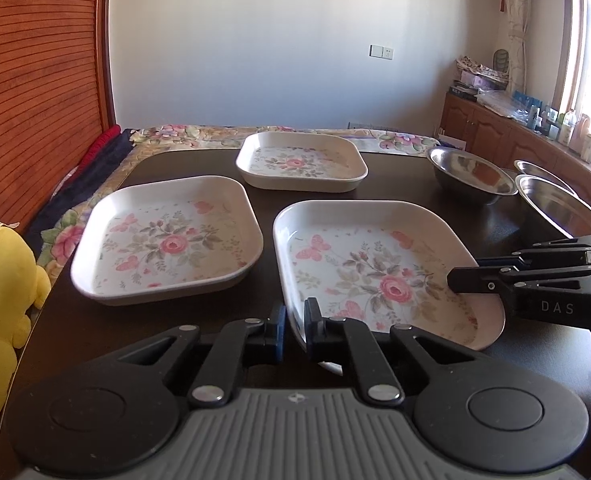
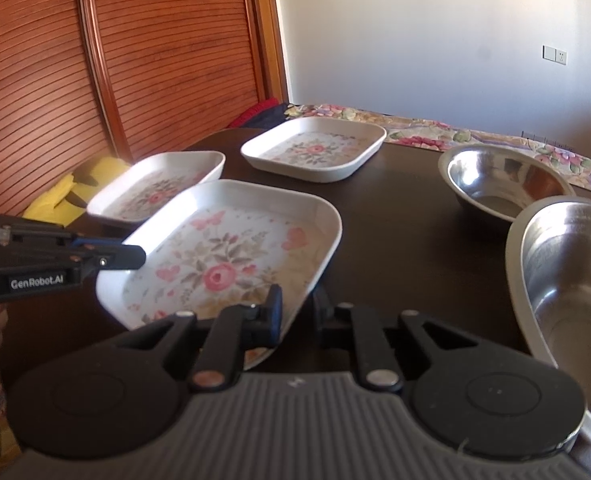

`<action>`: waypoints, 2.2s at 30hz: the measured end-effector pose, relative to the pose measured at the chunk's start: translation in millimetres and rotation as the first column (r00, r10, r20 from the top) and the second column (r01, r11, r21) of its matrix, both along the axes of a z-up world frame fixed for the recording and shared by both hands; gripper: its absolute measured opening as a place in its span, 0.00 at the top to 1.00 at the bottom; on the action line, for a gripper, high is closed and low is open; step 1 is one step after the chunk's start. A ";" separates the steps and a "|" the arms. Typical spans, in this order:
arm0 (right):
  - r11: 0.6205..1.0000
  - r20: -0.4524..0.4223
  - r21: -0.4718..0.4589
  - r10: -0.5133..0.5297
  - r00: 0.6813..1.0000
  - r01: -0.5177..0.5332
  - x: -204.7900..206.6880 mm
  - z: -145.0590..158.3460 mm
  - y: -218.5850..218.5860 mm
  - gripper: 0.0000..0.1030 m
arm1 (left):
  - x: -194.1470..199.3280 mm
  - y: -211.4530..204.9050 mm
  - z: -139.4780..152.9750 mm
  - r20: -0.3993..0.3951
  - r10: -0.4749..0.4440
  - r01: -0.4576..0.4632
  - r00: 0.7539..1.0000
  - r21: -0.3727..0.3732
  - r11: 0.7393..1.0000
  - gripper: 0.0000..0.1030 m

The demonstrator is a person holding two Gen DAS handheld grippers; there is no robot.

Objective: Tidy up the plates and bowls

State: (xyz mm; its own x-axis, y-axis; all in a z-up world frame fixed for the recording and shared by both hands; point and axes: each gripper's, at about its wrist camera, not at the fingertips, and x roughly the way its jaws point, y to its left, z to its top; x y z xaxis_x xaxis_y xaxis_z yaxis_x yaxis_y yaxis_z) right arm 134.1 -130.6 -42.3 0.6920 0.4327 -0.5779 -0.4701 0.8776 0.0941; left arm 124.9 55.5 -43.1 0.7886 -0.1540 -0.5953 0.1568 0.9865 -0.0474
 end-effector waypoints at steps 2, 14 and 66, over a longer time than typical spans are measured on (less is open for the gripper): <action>1.000 0.005 0.002 -0.002 1.000 0.002 -3.9 1.3 0.0 0.84 | -5.2 0.4 0.6 0.001 0.001 -0.001 1.000 -0.001 1.000 0.89; 1.000 0.036 0.013 -0.016 0.999 0.015 -30.0 5.4 -1.2 0.84 | -39.2 0.2 5.8 0.022 -0.011 0.010 1.000 0.007 1.000 0.89; 0.999 0.158 0.051 -0.007 0.987 -0.001 -36.3 42.9 9.0 0.10 | -51.0 25.2 24.7 0.113 0.055 -0.057 0.992 0.016 0.998 0.04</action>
State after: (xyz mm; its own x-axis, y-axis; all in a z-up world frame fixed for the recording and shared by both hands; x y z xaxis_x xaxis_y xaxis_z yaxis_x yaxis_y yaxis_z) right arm 97.8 -121.6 0.6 0.7742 0.4565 -0.4385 -0.4798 0.8751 0.0639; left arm 73.9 80.6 -18.3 0.8579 -0.0968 -0.5047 0.1044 0.9945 -0.0133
